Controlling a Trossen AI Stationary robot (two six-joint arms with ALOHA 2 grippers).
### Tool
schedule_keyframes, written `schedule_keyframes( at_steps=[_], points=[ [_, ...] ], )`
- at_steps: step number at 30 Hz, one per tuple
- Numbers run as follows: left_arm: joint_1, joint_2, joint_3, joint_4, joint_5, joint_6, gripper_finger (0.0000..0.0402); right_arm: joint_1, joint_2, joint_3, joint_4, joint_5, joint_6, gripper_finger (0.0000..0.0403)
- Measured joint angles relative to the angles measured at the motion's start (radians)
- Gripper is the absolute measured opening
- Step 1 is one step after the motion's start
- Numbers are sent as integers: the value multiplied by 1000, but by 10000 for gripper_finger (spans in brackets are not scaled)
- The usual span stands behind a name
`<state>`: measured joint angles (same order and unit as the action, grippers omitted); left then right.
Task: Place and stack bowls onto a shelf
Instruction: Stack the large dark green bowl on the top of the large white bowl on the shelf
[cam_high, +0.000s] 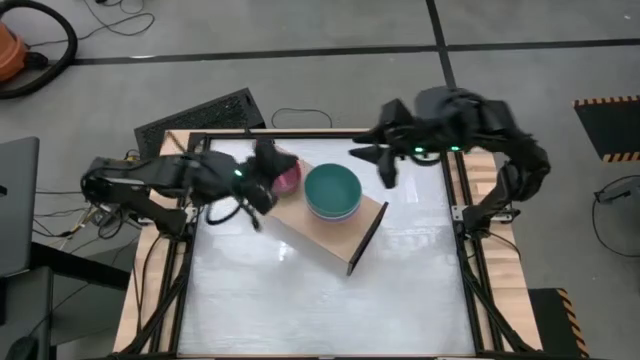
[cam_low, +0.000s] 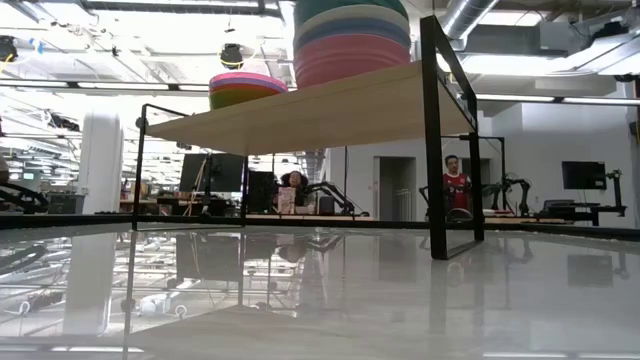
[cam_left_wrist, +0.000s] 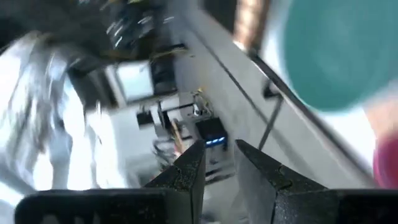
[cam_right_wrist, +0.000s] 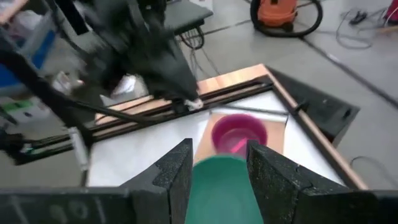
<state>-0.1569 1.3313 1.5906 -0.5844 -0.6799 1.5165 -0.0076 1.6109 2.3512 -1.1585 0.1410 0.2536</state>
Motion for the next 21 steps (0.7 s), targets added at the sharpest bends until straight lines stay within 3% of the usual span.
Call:
schedule_keyframes(
  at_steps=[4,8,13,21],
  points=[
    [-12,-46,70,86,-32,-438,73,-2,68,-1,94,-4,-86,169],
    [-12,-131,132,87,28,-759,73,-2,148,0,185,-10,-155,158],
    [-12,-243,143,80,129,-987,73,-10,262,0,214,-28,-201,139],
    [-12,-344,143,-5,254,-1209,73,4,380,-3,254,-19,-229,93]
  ],
)
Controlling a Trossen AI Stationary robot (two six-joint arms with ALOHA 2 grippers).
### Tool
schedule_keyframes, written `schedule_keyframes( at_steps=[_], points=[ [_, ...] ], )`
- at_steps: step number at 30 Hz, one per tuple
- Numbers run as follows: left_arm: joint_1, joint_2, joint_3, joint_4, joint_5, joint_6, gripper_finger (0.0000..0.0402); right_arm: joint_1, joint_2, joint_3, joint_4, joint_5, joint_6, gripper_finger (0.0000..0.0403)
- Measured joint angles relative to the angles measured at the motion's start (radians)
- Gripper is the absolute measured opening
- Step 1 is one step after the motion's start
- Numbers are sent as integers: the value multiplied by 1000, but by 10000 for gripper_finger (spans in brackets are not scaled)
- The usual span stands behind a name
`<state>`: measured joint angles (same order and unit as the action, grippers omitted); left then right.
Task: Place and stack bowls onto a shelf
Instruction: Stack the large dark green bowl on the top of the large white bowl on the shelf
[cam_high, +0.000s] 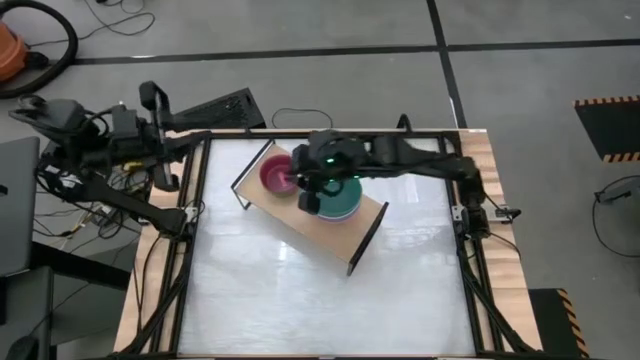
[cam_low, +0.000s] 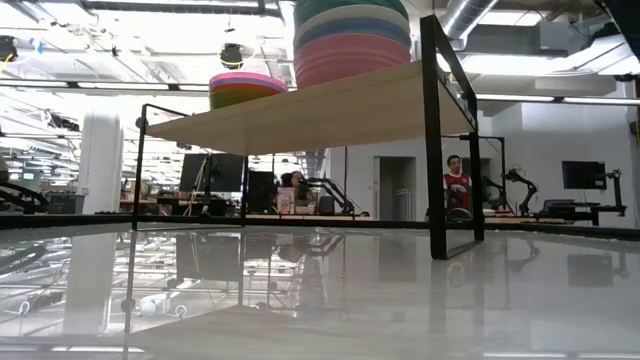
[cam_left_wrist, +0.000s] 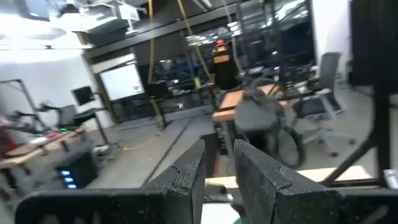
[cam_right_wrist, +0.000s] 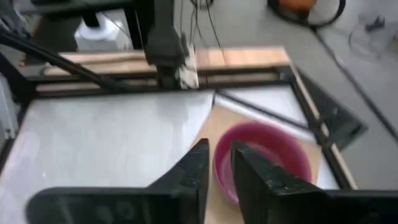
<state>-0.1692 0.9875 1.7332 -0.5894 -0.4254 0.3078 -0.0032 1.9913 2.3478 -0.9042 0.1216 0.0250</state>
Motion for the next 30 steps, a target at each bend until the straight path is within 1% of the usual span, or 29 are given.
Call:
schedule_keyframes(
  at_steps=[3,6,8,10,12,13,14,17,19,21,23,25,27,30],
  points=[
    [0,-5,0,10,20,-24,73,4,-87,0,-17,2,-64,58],
    [0,-8,-1,25,21,-29,73,-34,-259,6,-170,5,-101,24],
    [0,-8,-1,30,21,-32,73,-67,-362,-12,-265,12,-94,17],
    [0,-13,-1,29,21,-32,73,-89,-471,-95,-311,19,-70,18],
    [0,-18,-1,22,21,-46,73,-94,-591,-256,-288,23,-14,31],
    [0,-18,-1,20,22,-55,73,-90,-656,-368,-235,39,25,39],
    [0,-18,-1,11,22,-62,73,-78,-722,-494,-141,70,57,46],
    [0,-18,-9,-3,23,-86,73,-37,-889,-872,255,138,80,54],
    [1,-12,-30,0,23,-88,73,-29,-941,-1074,517,135,75,53],
    [1,-9,-46,3,20,-83,73,-29,-941,-1221,750,92,80,49],
    [0,-4,-65,19,9,-85,73,-31,-896,-1312,909,50,88,45],
    [0,-3,-84,26,-7,-86,73,-33,-832,-1352,1044,22,90,40],
    [1,-6,-98,37,-9,-94,73,-33,-772,-1353,1145,-14,92,34],
    [1,0,-102,30,-12,-123,73,-32,-670,-1322,1217,-91,98,27]
  ],
)
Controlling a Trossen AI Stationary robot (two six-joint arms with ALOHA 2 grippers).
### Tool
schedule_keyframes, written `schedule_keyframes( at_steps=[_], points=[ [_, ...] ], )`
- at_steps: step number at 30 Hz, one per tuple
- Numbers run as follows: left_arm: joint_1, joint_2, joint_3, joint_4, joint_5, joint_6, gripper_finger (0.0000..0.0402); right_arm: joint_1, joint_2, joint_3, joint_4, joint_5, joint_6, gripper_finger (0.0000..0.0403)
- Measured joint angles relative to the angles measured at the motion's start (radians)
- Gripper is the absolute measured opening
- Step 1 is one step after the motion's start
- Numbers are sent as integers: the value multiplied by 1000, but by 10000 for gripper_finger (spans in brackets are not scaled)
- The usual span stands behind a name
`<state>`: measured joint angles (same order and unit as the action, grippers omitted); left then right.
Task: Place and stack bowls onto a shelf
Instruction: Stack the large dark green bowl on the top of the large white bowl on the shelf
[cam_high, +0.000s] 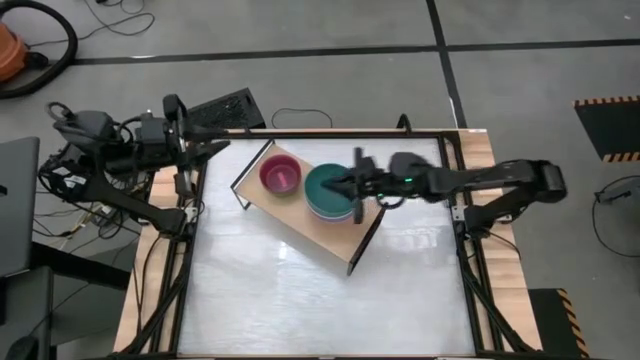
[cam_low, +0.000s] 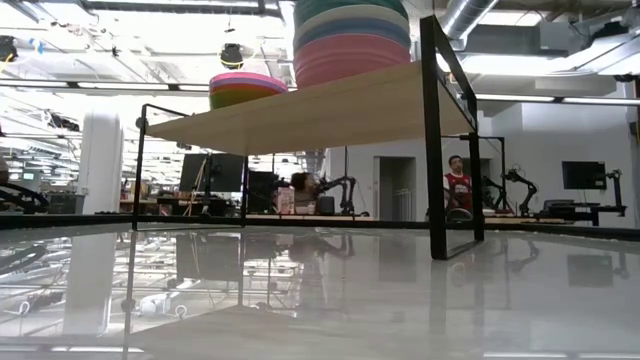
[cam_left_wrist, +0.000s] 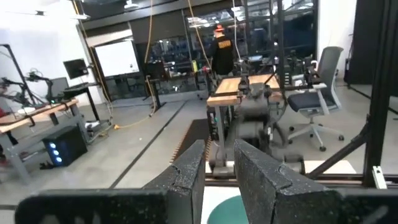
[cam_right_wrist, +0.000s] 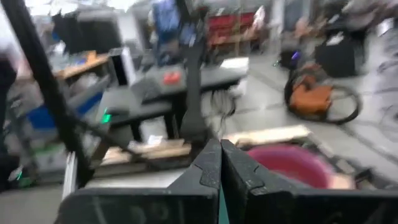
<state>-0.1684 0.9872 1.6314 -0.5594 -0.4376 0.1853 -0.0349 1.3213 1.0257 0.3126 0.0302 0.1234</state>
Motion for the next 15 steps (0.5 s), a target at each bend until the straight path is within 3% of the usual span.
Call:
schedule_keyframes(
  at_steps=[9,15],
  points=[
    [0,3,-2,-2,5,-22,73,-6,206,162,9,-141,5,34],
    [0,6,-2,-5,6,-33,73,-8,237,194,-38,-155,19,27]
  ],
)
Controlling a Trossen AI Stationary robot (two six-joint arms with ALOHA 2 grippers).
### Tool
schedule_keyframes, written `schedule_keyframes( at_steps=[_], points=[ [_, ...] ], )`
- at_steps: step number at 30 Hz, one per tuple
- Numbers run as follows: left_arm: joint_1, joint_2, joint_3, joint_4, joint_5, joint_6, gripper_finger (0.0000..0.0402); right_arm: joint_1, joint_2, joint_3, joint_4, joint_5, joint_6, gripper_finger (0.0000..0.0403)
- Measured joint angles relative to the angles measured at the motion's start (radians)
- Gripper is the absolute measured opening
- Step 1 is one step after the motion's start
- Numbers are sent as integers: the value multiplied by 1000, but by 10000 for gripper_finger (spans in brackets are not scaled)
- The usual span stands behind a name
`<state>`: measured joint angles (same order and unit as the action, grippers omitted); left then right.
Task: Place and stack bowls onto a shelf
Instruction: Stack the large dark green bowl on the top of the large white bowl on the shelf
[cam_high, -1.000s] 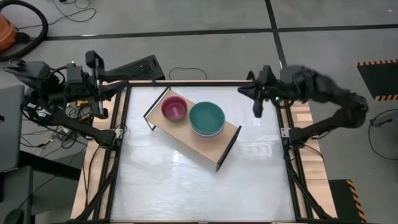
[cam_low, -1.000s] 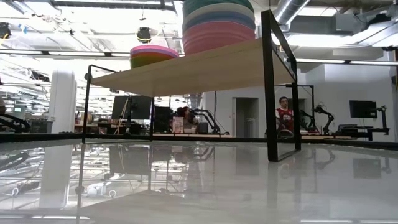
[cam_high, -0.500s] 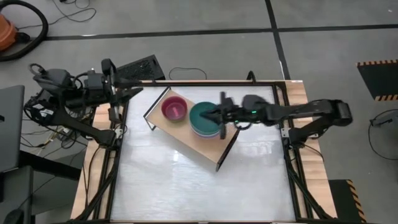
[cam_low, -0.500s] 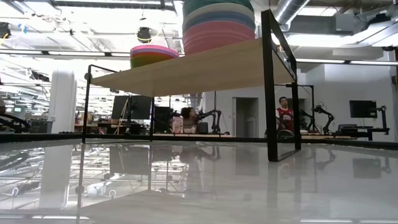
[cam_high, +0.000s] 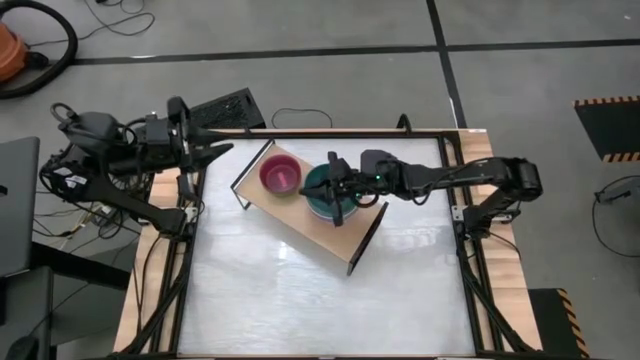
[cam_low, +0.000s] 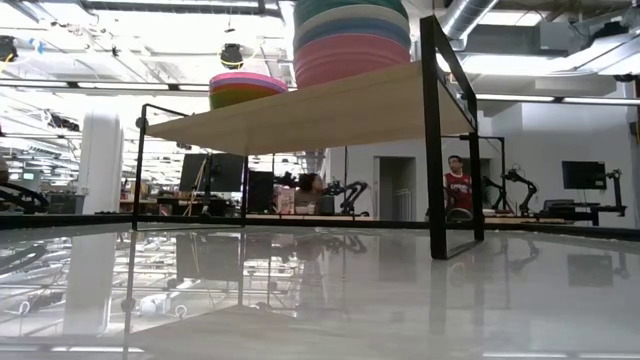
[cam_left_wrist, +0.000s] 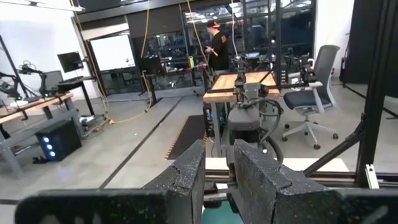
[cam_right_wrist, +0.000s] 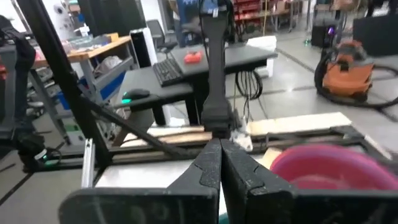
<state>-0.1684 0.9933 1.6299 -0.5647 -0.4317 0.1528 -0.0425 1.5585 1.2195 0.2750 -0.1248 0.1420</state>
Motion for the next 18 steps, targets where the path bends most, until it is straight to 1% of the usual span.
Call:
schedule_keyframes(
  at_steps=[8,14,18],
  points=[
    [0,-1,0,0,2,0,73,-6,0,0,-107,-11,21,33],
    [0,0,1,-2,2,0,73,-7,0,-1,-163,-10,26,28],
    [0,0,1,0,1,0,73,-7,-48,1,-162,-10,28,32]
  ],
)
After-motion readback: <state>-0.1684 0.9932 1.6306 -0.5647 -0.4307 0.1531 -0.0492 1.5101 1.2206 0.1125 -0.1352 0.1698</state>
